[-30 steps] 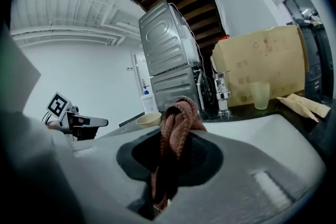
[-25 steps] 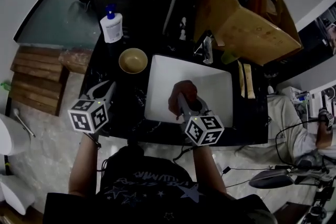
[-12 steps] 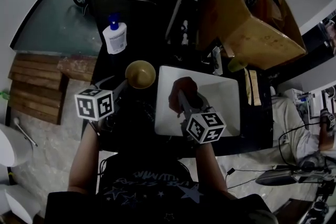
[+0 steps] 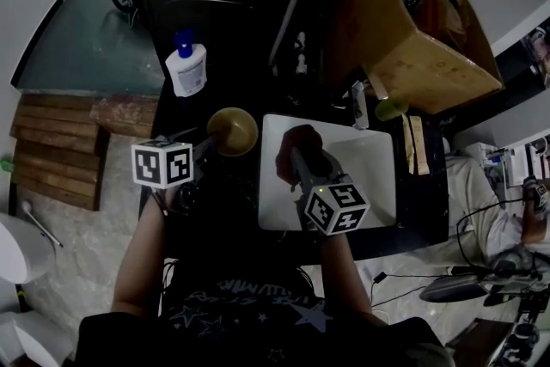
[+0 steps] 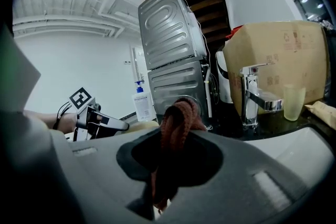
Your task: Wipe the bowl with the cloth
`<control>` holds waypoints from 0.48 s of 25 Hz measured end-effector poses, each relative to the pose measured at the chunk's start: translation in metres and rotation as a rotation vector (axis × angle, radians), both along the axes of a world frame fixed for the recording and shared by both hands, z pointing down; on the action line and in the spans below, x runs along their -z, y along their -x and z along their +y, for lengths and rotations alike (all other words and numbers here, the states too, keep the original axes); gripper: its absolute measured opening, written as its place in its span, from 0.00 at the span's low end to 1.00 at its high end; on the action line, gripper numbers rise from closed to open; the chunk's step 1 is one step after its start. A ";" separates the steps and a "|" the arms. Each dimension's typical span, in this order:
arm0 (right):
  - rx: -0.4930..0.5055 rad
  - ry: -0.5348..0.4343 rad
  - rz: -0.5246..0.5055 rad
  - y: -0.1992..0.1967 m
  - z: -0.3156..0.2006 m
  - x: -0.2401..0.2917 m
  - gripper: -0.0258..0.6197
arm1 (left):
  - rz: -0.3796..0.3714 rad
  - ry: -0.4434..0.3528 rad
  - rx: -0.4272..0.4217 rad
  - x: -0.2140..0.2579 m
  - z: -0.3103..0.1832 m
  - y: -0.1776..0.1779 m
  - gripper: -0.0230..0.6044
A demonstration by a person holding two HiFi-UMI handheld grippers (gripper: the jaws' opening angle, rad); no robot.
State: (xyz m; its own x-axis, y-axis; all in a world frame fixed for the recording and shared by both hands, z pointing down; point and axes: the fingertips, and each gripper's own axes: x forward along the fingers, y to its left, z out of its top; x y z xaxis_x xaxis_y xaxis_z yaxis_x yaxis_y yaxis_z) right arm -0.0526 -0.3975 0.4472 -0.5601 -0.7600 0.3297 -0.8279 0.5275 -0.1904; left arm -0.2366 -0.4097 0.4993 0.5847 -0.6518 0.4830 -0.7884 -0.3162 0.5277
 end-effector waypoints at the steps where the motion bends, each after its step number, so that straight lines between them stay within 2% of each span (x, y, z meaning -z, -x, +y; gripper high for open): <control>1: -0.003 0.002 0.000 0.000 0.000 -0.001 0.14 | -0.005 0.009 -0.008 -0.003 0.000 -0.001 0.28; 4: -0.012 0.002 0.001 0.000 -0.002 -0.001 0.14 | -0.032 0.040 -0.034 -0.011 -0.001 -0.005 0.28; 8: -0.021 0.000 0.002 -0.001 -0.003 -0.001 0.14 | -0.030 0.048 -0.037 -0.012 -0.002 -0.005 0.27; 12: -0.032 -0.003 0.002 -0.004 -0.002 0.001 0.14 | -0.072 0.057 -0.045 -0.013 -0.001 -0.003 0.17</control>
